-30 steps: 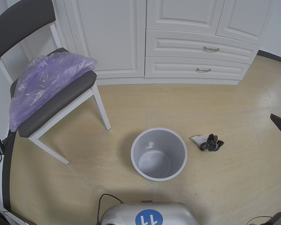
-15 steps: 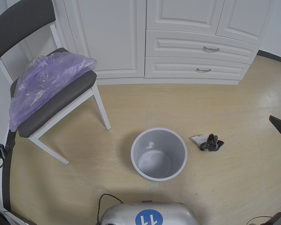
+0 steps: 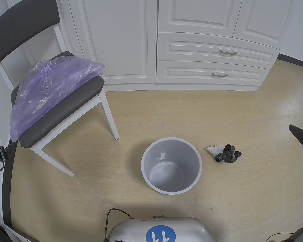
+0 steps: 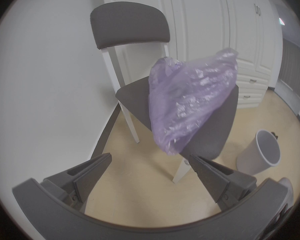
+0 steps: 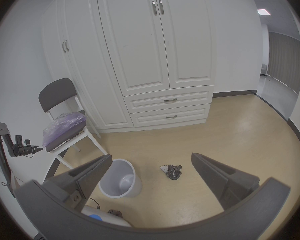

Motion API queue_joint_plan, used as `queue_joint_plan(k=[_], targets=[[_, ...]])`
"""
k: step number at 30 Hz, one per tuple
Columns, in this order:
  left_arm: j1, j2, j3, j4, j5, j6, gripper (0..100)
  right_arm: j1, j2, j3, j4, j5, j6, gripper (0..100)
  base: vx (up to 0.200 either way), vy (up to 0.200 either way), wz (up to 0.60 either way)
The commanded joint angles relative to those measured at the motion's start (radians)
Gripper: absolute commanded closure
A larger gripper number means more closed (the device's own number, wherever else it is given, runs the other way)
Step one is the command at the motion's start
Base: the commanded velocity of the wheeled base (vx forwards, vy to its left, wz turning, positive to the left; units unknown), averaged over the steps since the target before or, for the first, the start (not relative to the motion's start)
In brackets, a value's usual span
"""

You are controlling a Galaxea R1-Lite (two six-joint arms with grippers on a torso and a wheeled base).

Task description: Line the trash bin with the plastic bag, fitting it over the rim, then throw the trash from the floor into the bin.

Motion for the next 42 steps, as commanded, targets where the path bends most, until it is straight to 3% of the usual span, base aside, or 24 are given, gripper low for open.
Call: queue_joint_plan(k=[1, 9, 19, 25, 30, 33, 42], targets=[[-0.014, 0.032, -0.055, -0.001, 0.000, -0.061, 0, 0.001, 0.011, 0.000, -0.002, 0.001, 0.002, 0, 0.000, 0.000, 0.00], [-0.009, 0.012, -0.089, -0.098, 0.001, -0.170, 0, 0.001, 0.013, -0.003, -0.002, 0.001, 0.006, 0, 0.000, 0.000, 0.00], [-0.006, -0.014, -0.065, -0.117, 0.003, -0.174, 0, 0.001, 0.011, 0.000, 0.003, -0.001, 0.015, 0, 0.000, 0.000, 0.00], [-0.006, -0.155, -0.069, 0.084, 0.001, -0.170, 0, 0.001, 0.014, 0.000, 0.012, 0.004, 0.010, 0, 0.000, 0.000, 0.00], [-0.006, -0.189, -0.215, 0.460, 0.003, -0.153, 0, 0.001, 0.030, 0.000, 0.014, -0.001, 0.010, 0, 0.000, 0.000, 0.00], [-0.006, -0.159, -0.281, 0.581, 0.003, -0.136, 0, 0.001, 0.036, 0.000, 0.014, -0.001, 0.010, 0, 0.000, 0.000, 0.00], [-0.009, -0.050, -0.327, 0.600, 0.014, -0.130, 0, 0.001, 0.042, 0.000, 0.014, -0.001, 0.012, 0, 0.000, 0.000, 0.00]])
